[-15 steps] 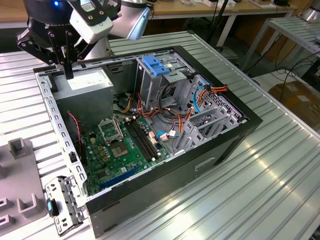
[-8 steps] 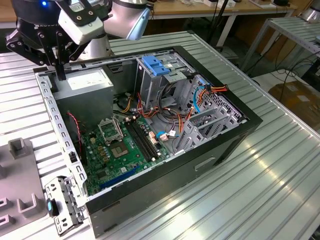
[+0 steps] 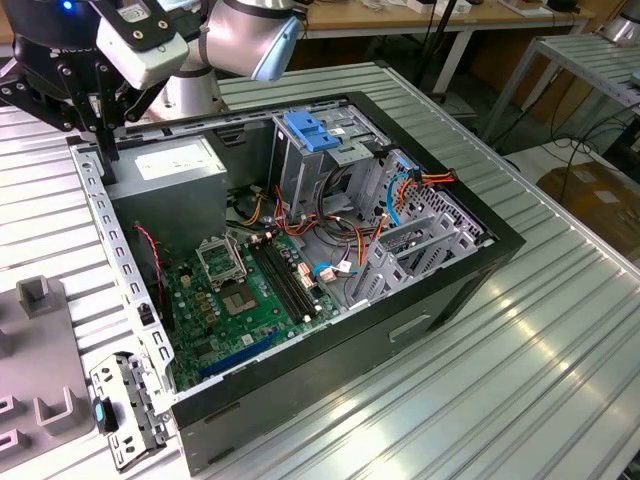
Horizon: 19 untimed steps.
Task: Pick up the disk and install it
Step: 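Reach for the disk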
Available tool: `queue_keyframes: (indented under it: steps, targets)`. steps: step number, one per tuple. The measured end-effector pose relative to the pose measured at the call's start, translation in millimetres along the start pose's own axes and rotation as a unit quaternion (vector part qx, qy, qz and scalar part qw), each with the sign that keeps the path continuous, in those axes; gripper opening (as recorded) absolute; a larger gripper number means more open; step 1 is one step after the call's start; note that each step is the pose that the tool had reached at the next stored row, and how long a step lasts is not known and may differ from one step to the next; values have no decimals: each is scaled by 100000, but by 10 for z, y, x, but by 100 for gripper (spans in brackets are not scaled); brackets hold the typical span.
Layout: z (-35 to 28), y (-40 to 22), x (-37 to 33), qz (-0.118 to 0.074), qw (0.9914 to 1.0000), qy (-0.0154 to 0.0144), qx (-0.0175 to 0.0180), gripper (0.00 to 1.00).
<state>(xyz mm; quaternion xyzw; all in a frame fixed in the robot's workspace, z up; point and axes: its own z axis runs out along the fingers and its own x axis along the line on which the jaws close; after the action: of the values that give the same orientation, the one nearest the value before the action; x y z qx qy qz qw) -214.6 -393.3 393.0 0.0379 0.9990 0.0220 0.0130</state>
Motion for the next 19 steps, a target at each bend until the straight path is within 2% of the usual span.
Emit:
queue_keyframes:
  steps: [5, 8, 10, 19]
  targets:
    - [0, 20, 79, -4, 100000, 0, -13, 11]
    - [-1, 42, 145, -5, 100000, 4, -19, 11]
    - [-2, 62, 213, -2, 100000, 5, -35, 11]
    - [-4, 79, 376, 1, 100000, 5, -61, 11]
